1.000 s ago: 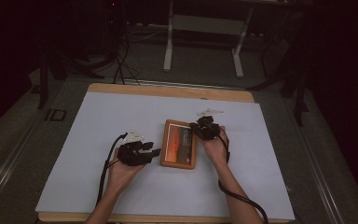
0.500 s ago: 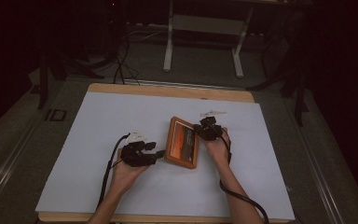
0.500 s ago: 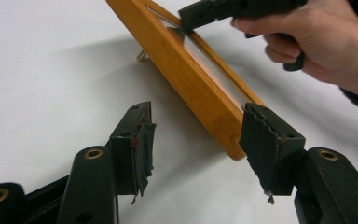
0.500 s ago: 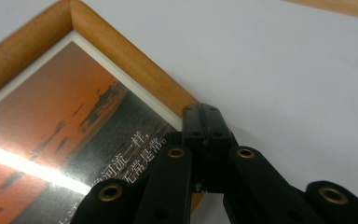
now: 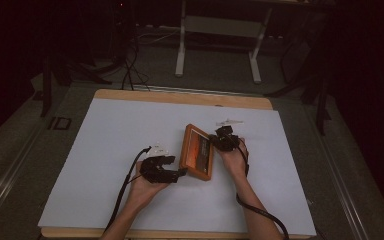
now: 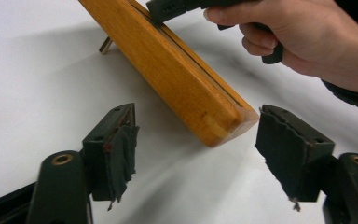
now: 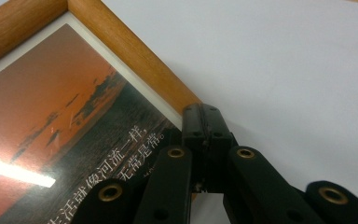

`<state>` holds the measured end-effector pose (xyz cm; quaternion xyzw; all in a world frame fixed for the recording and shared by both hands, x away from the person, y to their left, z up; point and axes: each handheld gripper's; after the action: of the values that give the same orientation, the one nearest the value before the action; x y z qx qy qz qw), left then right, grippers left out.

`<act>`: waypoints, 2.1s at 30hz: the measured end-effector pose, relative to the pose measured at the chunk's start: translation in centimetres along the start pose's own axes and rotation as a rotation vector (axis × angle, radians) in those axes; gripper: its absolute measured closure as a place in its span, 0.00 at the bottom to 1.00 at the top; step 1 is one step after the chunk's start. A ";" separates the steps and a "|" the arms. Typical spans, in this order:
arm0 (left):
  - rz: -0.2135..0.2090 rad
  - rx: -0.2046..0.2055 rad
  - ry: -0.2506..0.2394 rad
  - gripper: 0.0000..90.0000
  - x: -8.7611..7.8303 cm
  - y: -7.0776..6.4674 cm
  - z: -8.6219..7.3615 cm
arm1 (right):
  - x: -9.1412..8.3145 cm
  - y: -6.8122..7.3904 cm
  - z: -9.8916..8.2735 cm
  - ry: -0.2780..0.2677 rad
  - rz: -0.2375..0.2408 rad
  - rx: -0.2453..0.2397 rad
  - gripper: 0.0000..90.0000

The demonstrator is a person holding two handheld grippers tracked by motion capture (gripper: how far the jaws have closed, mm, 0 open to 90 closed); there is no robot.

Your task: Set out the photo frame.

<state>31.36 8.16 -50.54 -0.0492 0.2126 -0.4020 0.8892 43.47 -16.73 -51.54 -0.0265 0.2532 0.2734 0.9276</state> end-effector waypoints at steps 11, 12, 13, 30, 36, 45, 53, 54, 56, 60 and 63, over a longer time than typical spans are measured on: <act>0.010 -0.064 0.001 0.28 2.5 0.0 0.3 | 0.1 0.0 0.2 0.007 0.002 -0.007 1.00; 0.008 -0.069 0.003 0.29 2.7 0.1 0.4 | 0.1 0.0 0.1 0.006 0.002 -0.005 1.00; 0.009 -0.075 0.001 0.30 2.9 0.1 0.4 | 0.1 0.0 0.1 0.007 0.002 -0.005 1.00; -0.011 -0.157 0.069 0.48 4.4 0.0 0.7 | 0.0 -0.2 0.2 0.007 0.010 -0.015 0.96; -0.031 -0.164 0.067 0.53 4.5 0.0 1.0 | -0.7 -0.4 0.3 -0.005 0.023 -0.028 0.92; -0.009 -0.103 0.081 0.56 4.9 -1.0 1.9 | -3.7 -2.1 0.6 -0.063 0.045 -0.011 0.81; -0.003 -0.083 0.073 0.59 5.1 -1.4 2.1 | -6.1 -3.1 0.8 -0.099 0.054 -0.021 0.77; -0.005 -0.080 0.074 0.59 5.1 -1.5 2.2 | -6.3 -3.2 0.8 -0.101 0.054 -0.023 0.77; -0.004 -0.068 0.075 0.60 5.2 -1.6 2.3 | -6.8 -3.4 0.8 -0.105 0.059 -0.028 0.75; -0.006 -0.055 0.077 0.62 5.3 -1.9 2.5 | -7.3 -3.5 0.8 -0.108 0.076 -0.032 0.72; -0.010 -0.050 0.075 0.63 5.4 -2.1 2.6 | -8.0 -3.6 0.9 -0.121 0.081 -0.030 0.71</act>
<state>34.16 2.56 -49.46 -0.0574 0.2556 -0.4025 0.8771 39.99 -23.56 -47.24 -0.0135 0.1932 0.3158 0.9289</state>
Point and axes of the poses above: each handheld gripper's, and its own axes: x roughly forward along the jaws, z roughly out of its top, y roughly to its left, and after that the axes turned 13 degrees about -y, right-handed
